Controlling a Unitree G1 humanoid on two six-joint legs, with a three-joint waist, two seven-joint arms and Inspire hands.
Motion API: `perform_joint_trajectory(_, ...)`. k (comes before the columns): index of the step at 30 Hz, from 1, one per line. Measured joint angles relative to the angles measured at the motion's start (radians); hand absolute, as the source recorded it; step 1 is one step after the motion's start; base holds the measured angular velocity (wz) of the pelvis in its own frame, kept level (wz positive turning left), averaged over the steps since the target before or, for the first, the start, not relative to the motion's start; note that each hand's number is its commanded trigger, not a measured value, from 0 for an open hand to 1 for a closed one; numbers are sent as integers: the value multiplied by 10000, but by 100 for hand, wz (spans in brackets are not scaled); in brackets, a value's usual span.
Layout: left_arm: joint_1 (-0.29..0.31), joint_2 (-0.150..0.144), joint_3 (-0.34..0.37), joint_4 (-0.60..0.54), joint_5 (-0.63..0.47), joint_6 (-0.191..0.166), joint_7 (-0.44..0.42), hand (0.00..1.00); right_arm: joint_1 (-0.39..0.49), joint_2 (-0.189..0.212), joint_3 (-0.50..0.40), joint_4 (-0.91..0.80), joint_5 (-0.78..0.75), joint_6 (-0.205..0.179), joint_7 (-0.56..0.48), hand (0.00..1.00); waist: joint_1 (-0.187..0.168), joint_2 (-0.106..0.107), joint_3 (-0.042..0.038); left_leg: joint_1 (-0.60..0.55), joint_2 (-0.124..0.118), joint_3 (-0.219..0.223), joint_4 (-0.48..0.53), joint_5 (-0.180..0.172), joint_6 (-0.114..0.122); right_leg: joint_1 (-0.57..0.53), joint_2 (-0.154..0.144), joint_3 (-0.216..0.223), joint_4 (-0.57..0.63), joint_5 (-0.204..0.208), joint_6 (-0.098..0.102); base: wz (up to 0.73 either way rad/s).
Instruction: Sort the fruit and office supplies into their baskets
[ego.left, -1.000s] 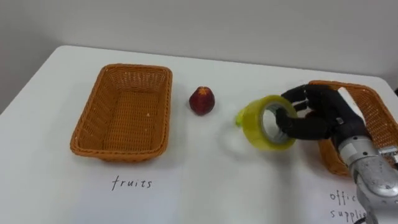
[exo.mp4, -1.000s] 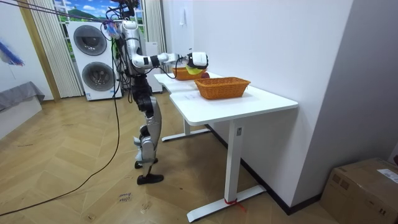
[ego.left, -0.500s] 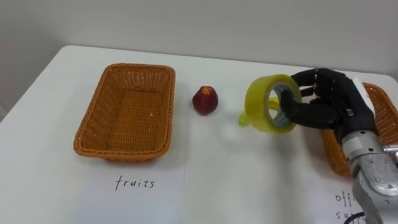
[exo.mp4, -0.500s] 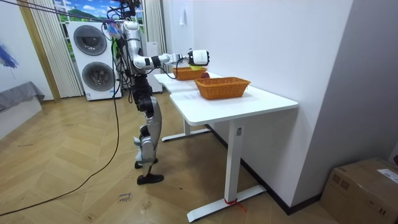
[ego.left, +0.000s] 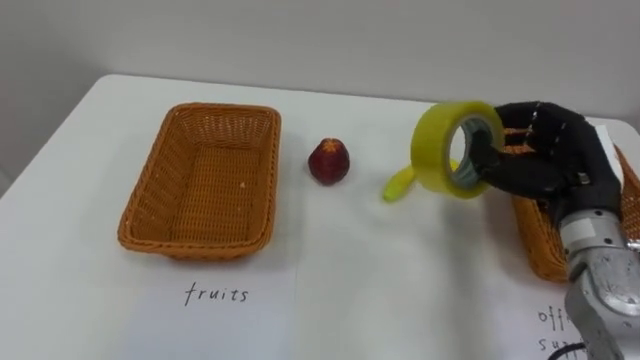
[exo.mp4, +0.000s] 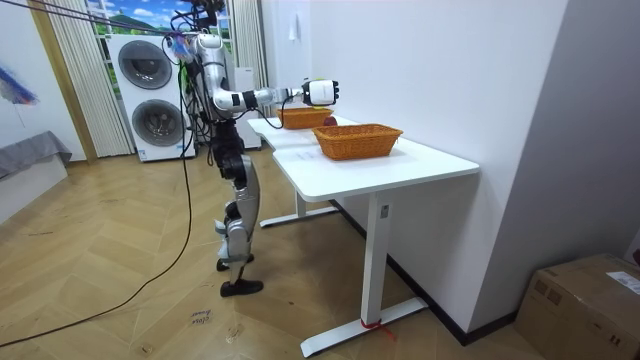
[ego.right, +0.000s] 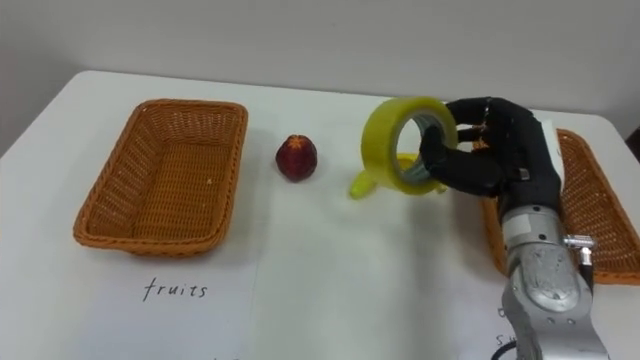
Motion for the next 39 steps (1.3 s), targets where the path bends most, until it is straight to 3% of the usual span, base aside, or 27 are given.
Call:
perform_joint_trajectory(7, 101, -30, -2, -36, -1, 29, 39, 0, -16, -101, -481, 25, 565, 0, -611, 100, -112, 53, -25, -17, -1, -2, -7, 3, -3, -40, 9, 18, 0, 0, 0, 0)
perform_joint_trajectory(14, 181, -28, -4, -103, -1, 26, 67, 0, -25, -460, -743, 25, 1300, 0, -1284, 100, -202, -3, -11, 67, 10, 136, -44, 5, -4, -53, 21, 116, 2, 0, 0, -5)
perform_joint_trajectory(28, 346, -36, 88, -114, -100, 35, 43, 0, -25, -483, -1348, 865, 1867, 3, -1986, 100, -382, -150, 26, 221, 28, 286, -95, 1, -3, -44, 48, 314, 10, 2, -2, -3)
perform_joint_trajectory(39, 343, -28, 203, -111, -90, 15, 40, 0, -24, -580, -1745, 1137, 1919, 3, -2255, 100, -475, -259, -16, 248, 50, 529, -163, 6, -6, -175, 85, 567, -12, 1, -3, -7)
